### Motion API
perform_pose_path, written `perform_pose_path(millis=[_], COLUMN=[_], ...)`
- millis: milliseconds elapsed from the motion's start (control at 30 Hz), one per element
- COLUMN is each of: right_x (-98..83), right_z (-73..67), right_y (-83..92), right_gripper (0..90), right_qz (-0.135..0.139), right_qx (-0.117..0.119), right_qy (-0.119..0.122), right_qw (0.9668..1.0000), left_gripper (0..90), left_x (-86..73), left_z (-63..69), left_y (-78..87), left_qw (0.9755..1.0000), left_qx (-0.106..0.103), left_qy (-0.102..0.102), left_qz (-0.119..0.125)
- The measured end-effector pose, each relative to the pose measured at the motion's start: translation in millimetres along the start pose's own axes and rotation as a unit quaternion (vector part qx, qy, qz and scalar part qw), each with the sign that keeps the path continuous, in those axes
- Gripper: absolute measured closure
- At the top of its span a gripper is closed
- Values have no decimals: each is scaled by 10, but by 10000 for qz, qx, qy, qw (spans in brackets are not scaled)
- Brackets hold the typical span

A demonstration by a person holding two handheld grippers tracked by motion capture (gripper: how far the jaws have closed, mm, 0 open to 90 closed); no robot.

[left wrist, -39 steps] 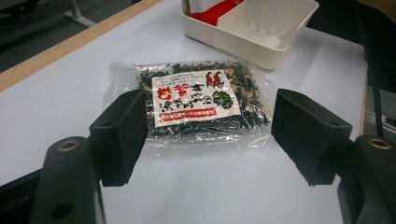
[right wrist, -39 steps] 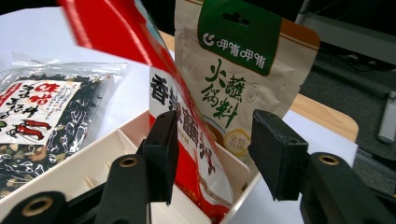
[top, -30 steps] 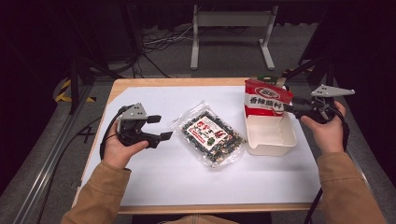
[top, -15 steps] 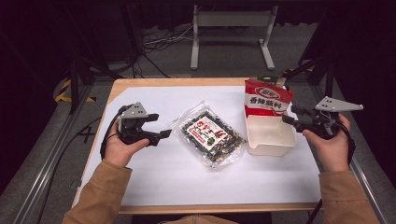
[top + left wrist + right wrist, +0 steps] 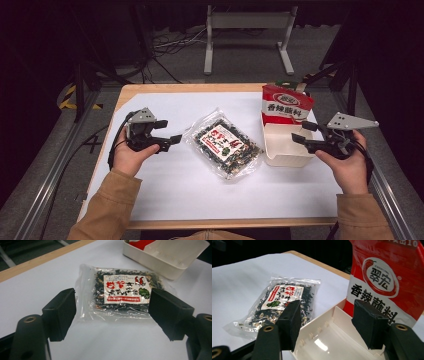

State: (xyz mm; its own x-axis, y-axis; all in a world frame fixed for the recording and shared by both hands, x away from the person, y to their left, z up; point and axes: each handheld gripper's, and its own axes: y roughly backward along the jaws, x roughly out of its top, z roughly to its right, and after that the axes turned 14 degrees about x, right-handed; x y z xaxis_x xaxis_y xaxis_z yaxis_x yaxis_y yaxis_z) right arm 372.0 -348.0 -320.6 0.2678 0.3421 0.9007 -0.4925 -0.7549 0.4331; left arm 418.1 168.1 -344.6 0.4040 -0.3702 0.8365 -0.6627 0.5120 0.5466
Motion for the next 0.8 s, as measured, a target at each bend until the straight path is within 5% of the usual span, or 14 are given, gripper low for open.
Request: perform_pose_path(millis=[467, 800], right_x=[14, 52], right_z=[-120, -224], right_y=[-39, -56], right_gripper=[424, 443], right_qz=[24, 82], right_qx=[151, 262], right_qy=[109, 145], right_qw=[9998, 9995], left_gripper=[258, 294], left_x=[-43, -86], left_z=[-109, -231], left_y=[-360, -637], left_qw=[9991, 9967], left_qx=[210, 362], left_qy=[267, 653], left_qz=[-263, -321])
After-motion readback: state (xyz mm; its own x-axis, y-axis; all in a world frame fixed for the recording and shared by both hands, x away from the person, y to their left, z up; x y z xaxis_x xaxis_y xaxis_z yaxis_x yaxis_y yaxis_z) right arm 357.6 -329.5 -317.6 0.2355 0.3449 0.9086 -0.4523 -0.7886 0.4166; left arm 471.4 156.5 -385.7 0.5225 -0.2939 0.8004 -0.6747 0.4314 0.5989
